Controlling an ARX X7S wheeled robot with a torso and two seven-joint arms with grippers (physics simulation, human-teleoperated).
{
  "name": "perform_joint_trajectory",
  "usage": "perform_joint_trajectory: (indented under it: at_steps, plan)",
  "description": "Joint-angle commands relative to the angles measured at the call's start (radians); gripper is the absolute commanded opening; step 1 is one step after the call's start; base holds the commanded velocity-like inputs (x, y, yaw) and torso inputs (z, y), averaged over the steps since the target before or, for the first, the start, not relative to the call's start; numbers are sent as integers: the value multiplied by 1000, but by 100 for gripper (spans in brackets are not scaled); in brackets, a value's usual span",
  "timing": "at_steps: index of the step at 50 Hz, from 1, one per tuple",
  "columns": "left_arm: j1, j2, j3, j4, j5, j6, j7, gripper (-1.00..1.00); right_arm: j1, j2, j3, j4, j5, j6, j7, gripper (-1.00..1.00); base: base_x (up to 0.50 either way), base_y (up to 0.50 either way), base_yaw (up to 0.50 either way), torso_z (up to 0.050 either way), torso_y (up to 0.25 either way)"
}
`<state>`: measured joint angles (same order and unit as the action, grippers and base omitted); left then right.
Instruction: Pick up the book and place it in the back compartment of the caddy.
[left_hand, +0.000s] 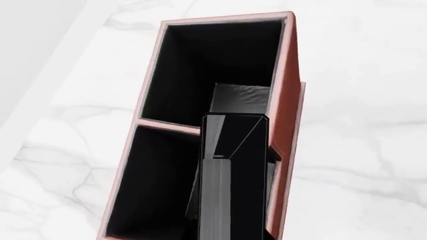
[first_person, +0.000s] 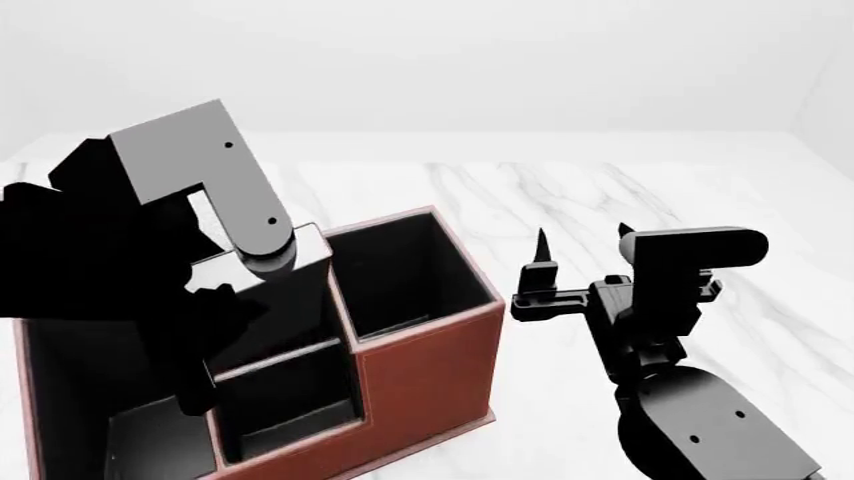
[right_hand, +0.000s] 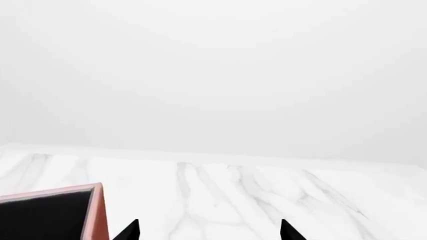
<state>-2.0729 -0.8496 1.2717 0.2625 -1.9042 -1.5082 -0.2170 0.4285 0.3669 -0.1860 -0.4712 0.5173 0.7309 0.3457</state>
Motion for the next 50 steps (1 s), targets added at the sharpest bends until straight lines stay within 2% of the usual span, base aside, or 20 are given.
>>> perform_joint_trajectory:
  at_steps: [1,13,26,32,41,50]
  plan:
    - [-27,-1,9,-4,53,14,6,-100,2,3,-5,1,-2,0,6,100,0,0,0,0,0]
    - [59,-8,42,4,10,56,51,-100,-2,4,-6,8,-6,1,18,100,0,0,0,1,1]
    - [32,-10,52,-13,26,34,80,-100,-8,7,-6,12,-2,-8,17,100,0,0,0,0,2]
    - [60,-17,46,1,97,50,130,-100,-10,8,-7,13,-1,-12,17,100,0,0,0,0,0]
    - [79,-18,36,-9,251,72,311,-100,-10,12,-3,12,5,-13,18,100,0,0,0,0,1]
    - [126,-39,46,6,322,124,387,-100,-13,14,1,10,9,-16,20,100,0,0,0,0,1]
